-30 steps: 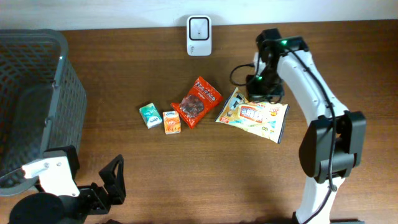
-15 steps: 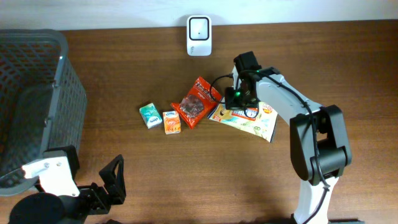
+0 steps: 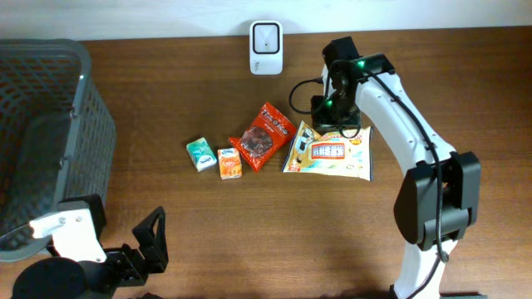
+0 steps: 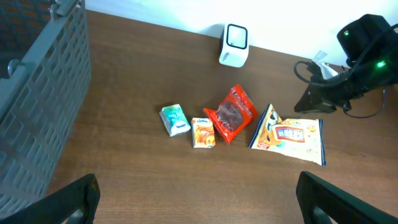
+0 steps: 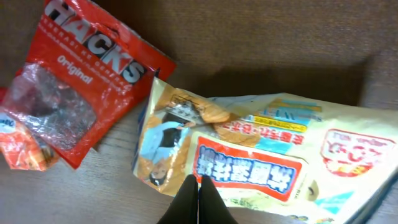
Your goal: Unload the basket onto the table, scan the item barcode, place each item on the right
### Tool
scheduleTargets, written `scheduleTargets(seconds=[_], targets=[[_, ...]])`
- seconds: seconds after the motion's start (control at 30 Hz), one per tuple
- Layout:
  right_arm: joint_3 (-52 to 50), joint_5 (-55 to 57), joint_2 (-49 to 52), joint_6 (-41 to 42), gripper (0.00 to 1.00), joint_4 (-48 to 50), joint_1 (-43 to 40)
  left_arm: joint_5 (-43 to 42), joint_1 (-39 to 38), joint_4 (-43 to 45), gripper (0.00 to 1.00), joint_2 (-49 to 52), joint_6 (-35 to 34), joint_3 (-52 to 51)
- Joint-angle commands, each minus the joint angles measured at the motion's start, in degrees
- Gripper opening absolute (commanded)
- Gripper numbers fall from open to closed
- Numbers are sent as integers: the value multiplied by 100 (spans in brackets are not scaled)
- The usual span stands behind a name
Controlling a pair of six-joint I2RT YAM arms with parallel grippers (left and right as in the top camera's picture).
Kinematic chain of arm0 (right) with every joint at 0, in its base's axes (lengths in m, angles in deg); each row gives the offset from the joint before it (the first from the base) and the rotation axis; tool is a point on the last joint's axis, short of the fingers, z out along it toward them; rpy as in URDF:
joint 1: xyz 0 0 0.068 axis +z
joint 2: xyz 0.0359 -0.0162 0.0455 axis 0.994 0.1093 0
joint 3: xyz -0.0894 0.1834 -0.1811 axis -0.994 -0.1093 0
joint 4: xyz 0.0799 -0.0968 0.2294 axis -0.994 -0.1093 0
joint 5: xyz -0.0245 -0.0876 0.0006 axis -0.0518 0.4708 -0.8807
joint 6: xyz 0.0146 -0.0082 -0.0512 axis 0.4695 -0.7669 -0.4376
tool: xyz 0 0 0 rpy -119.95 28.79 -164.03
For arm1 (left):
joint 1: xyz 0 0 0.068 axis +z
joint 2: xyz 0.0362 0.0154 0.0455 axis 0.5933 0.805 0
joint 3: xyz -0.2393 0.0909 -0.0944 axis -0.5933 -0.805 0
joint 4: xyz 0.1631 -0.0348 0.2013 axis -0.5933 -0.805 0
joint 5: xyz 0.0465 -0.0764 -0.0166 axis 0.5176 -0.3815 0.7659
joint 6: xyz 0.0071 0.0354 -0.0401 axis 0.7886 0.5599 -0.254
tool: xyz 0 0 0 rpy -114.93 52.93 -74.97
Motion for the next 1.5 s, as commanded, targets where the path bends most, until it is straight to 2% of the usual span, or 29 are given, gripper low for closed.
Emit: scheduleTargets(seconds=[0.0,0.23,0.37,0.43,0.53,0.77,0.87,0.97,1.07,1.3,1.37,1.47], targets=[[-186,-385,138,-26,4,422,127,-39,28,11,99,0,-48,-20],[-796,-328,597,581,4,1606,225,-39,28,11,99,0,-48,-20],[-1012,-348,870,581,4,1908,227,-39,28,11,99,0,-48,-20],[-999,-402,868,315,4,1917,225,-39,28,13,99,0,-48,-20],[-638,-199,686,26,4,1438,160,-39,28,11,99,0,-48,-20],[1425,538,374,20,4,-949,-422,-39,28,13,99,0,-48,-20],[1482,525,409,-146,4,-1543,-684,-39,28,11,99,0,-48,-20],[1193,525,485,-149,4,-1727,-713,-39,28,11,99,0,-48,-20],[616,520,490,-146,4,-1471,-658,-39,28,11,99,0,-48,-20],[-964,533,490,-144,4,90,-509,-39,28,11,99,0,-50,-20],[-1445,1012,490,-133,4,682,-542,-39,28,11,99,0,-48,-20],[-1545,1867,485,184,4,651,-708,-39,28,11,99,0,-48,-20]])
